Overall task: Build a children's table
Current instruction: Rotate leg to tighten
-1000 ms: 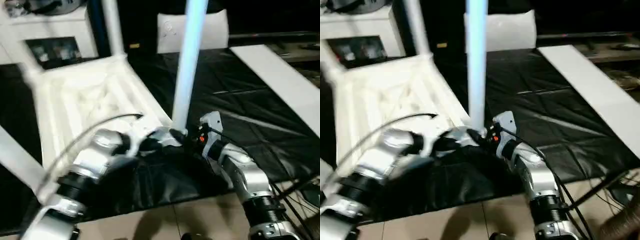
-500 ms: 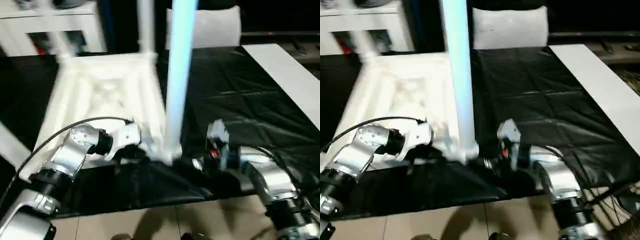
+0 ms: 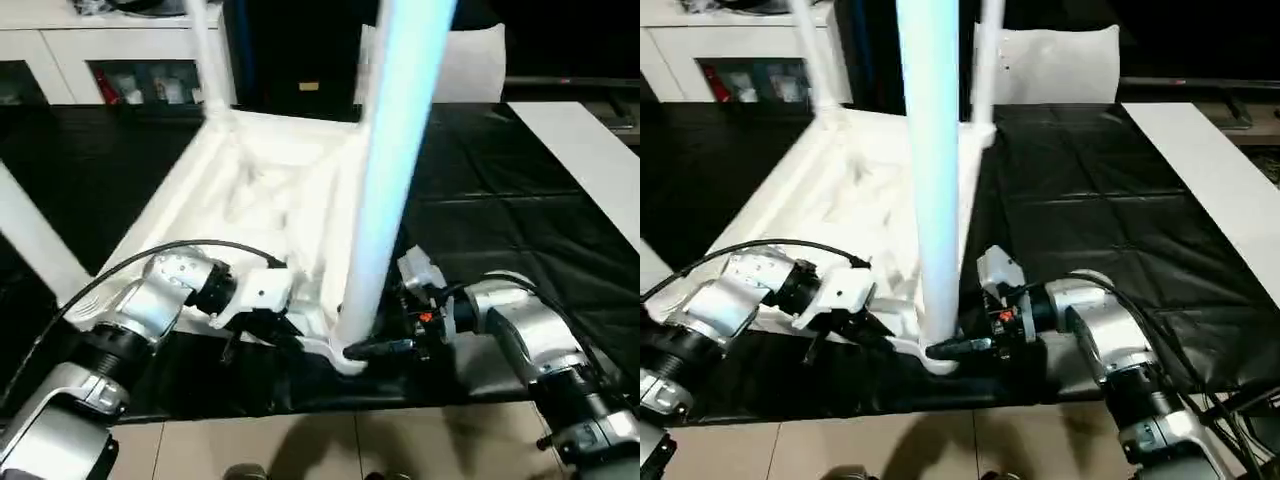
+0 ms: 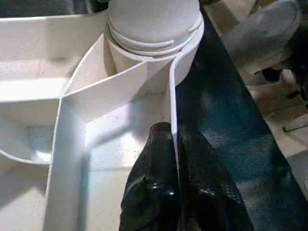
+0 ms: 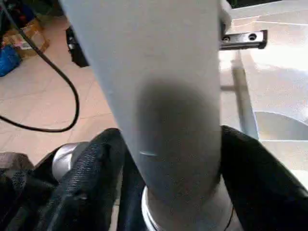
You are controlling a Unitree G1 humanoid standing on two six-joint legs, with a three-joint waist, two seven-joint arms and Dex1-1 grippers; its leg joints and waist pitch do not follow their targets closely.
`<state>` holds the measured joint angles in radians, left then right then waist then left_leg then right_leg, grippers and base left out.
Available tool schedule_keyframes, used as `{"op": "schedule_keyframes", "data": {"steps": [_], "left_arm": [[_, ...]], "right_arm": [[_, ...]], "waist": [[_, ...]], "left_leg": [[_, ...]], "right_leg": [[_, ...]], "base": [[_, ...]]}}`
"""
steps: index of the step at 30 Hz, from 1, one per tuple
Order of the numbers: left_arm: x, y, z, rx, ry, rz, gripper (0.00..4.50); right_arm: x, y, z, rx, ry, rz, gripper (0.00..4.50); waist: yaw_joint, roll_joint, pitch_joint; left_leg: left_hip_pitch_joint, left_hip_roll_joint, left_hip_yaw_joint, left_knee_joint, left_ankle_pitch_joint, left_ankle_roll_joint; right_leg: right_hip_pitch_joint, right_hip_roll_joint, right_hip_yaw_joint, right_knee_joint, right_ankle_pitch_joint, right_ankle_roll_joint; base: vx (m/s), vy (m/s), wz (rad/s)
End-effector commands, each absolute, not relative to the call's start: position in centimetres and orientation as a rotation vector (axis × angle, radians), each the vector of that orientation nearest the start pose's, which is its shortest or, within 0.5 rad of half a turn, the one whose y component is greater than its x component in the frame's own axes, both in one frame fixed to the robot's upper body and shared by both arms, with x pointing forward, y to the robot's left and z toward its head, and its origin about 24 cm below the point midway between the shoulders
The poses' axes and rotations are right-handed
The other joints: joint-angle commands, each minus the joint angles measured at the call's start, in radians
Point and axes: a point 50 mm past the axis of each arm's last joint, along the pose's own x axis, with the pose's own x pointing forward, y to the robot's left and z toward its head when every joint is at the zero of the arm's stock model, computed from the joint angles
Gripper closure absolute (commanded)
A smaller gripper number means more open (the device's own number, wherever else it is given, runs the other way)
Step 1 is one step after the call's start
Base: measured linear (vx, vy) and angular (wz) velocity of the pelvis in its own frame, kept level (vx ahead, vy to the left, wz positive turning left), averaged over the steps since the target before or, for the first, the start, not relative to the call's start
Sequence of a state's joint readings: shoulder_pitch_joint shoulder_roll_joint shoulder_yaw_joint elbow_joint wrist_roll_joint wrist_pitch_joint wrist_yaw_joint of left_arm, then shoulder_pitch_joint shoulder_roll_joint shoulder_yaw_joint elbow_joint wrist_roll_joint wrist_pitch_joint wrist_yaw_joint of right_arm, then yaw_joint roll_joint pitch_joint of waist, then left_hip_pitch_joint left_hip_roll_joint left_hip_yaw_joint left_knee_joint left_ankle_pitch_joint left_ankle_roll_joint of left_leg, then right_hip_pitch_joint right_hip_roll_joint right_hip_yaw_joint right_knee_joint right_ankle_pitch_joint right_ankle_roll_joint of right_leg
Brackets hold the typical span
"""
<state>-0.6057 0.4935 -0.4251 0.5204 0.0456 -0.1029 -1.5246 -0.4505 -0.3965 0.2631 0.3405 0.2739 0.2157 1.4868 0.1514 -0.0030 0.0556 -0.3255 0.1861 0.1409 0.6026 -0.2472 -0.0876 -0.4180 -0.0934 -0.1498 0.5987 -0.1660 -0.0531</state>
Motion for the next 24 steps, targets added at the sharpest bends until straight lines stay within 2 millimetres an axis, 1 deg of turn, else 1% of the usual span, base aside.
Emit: {"op": "schedule_keyframes", "data": {"steps": [1, 2, 3, 4, 5, 6, 7, 9, 10, 13, 14, 18, 19, 22, 23, 24], "left_arm": [[28.9, 12.8, 5.8, 0.733, 0.503, -1.858, 4.50], [29.0, 12.8, 5.8, 0.736, 0.503, -1.860, 4.50], [29.0, 12.7, 5.8, 0.738, 0.503, -1.860, 4.50], [29.0, 12.7, 5.7, 0.741, 0.501, -1.857, 4.50], [29.1, 12.7, 5.7, 0.745, 0.500, -1.854, 4.50], [29.1, 12.7, 5.7, 0.746, 0.499, -1.853, 4.50], [29.2, 12.7, 5.7, 0.748, 0.498, -1.846, 4.50], [29.3, 12.8, 5.7, 0.748, 0.500, -1.835, 4.50], [29.4, 12.8, 5.6, 0.747, 0.500, -1.830, 4.50], [29.5, 13.1, 5.6, 0.740, 0.506, -1.812, 4.50], [29.5, 13.2, 5.6, 0.730, 0.506, -1.798, 4.50], [29.7, 13.6, 5.6, 0.688, 0.505, -1.753, 4.50], [29.7, 13.6, 5.7, 0.680, 0.504, -1.746, 4.50], [29.8, 14.4, 5.8, 0.610, 0.495, -1.663, 4.50], [29.8, 14.9, 5.7, 0.592, 0.501, -1.612, 4.50], [29.8, 15.0, 5.7, 0.590, 0.503, -1.604, 4.50]], "right_arm": [[27.7, -12.6, 6.6, -0.067, 0.353, 1.716, 1.84], [27.8, -12.6, 6.6, -0.068, 0.360, 1.722, 1.95], [27.8, -12.7, 6.6, -0.071, 0.363, 1.725, 1.95], [27.8, -12.7, 6.5, -0.074, 0.365, 1.727, 1.95], [27.8, -12.7, 6.5, -0.078, 0.368, 1.731, 2.16], [27.8, -12.7, 6.5, -0.078, 0.368, 1.731, 2.25], [27.8, -12.6, 6.5, -0.085, 0.369, 1.737, 2.29], [27.8, -12.5, 6.5, -0.087, 0.368, 1.743, 2.35], [27.8, -12.4, 6.5, -0.087, 0.368, 1.745, 2.35], [27.7, -12.2, 6.5, -0.081, 0.367, 1.753, 2.41], [27.7, -12.2, 6.4, -0.080, 0.366, 1.755, 2.41], [27.5, -12.0, 6.3, -0.059, 0.354, 1.746, 2.43], [27.5, -11.9, 6.3, -0.053, 0.349, 1.740, 2.43], [27.5, -11.3, 6.2, 0.016, 0.288, 1.643, 2.43], [27.6, -11.0, 5.9, 0.037, 0.264, 1.569, 2.43], [27.6, -10.9, 5.8, 0.040, 0.261, 1.557, 2.43]], "waist": [[-0.007, -0.010, -0.073], [-0.006, -0.009, -0.073], [-0.005, -0.010, -0.073], [-0.003, -0.008, -0.074], [-0.003, -0.009, -0.074], [-0.003, -0.011, -0.075], [-0.002, -0.008, -0.074], [-0.003, -0.011, -0.075], [-0.002, -0.009, -0.075], [0.000, -0.010, -0.074], [-0.001, -0.012, -0.074], [-0.001, -0.010, -0.076], [-0.002, -0.011, -0.076], [-0.003, -0.009, -0.073], [-0.008, -0.011, -0.072], [-0.009, -0.009, -0.069]], "left_leg": [[-0.019, 0.046, 0.006, -0.066, 0.044, 0.079], [-0.019, 0.045, 0.006, -0.066, 0.037, 0.076], [-0.019, 0.046, 0.007, -0.066, 0.035, 0.074], [-0.019, 0.048, 0.006, -0.066, 0.040, 0.072], [-0.020, 0.047, 0.007, -0.066, 0.039, 0.071], [-0.020, 0.047, 0.007, -0.066, 0.038, 0.069], [-0.020, 0.047, 0.006, -0.066, 0.037, 0.067], [-0.020, 0.046, 0.008, -0.066, 0.033, 0.064], [-0.019, 0.045, 0.008, -0.066, 0.031, 0.063], [-0.017, 0.045, 0.009, -0.067, 0.017, 0.058], [-0.019, 0.045, 0.009, -0.067, 0.018, 0.057], [-0.020, 0.046, 0.008, -0.066, 0.032, 0.059], [-0.020, 0.046, 0.008, -0.066, 0.032, 0.060], [-0.020, 0.047, 0.008, -0.070, 0.014, 0.049], [-0.022, 0.045, 0.009, -0.071, -0.007, 0.039], [-0.021, 0.041, 0.010, -0.072, -0.019, 0.037]], "right_leg": [[0.077, -0.074, 0.075, -0.060, -0.239, -0.119], [0.077, -0.074, 0.075, -0.062, -0.253, -0.117], [0.077, -0.074, 0.075, -0.063, -0.258, -0.114], [0.076, -0.075, 0.076, -0.060, -0.247, -0.118], [0.076, -0.074, 0.075, -0.061, -0.244, -0.118], [0.078, -0.074, 0.075, -0.059, -0.236, -0.120], [0.078, -0.074, 0.075, -0.058, -0.234, -0.120], [0.079, -0.072, 0.075, -0.059, -0.234, -0.119], [0.078, -0.072, 0.074, -0.059, -0.238, -0.118], [0.078, -0.073, 0.074, -0.064, -0.266, -0.109], [0.079, -0.072, 0.074, -0.063, -0.267, -0.105], [0.078, -0.071, 0.073, -0.058, -0.239, -0.112], [0.079, -0.071, 0.073, -0.058, -0.237, -0.112], [0.079, -0.073, 0.073, -0.062, -0.263, -0.106], [0.080, -0.074, 0.072, -0.066, -0.296, -0.094], [0.079, -0.072, 0.071, -0.074, -0.326, -0.083]], "base": [[0.000, 0.000, 0.00], [0.000, 0.000, 0.00], [0.000, 0.000, 0.00], [0.000, 0.000, 0.00], [0.000, 0.000, 0.00], [0.000, 0.000, 0.00], [0.000, 0.000, 0.00], [0.000, 0.000, 0.00], [0.000, 0.000, 0.00], [0.000, 0.000, 0.00], [0.000, 0.000, 0.00], [0.000, 0.000, 0.00], [0.000, 0.000, 0.00], [0.000, 0.000, 0.00], [0.000, 0.000, 0.00], [0.000, 0.000, 0.00]]}}
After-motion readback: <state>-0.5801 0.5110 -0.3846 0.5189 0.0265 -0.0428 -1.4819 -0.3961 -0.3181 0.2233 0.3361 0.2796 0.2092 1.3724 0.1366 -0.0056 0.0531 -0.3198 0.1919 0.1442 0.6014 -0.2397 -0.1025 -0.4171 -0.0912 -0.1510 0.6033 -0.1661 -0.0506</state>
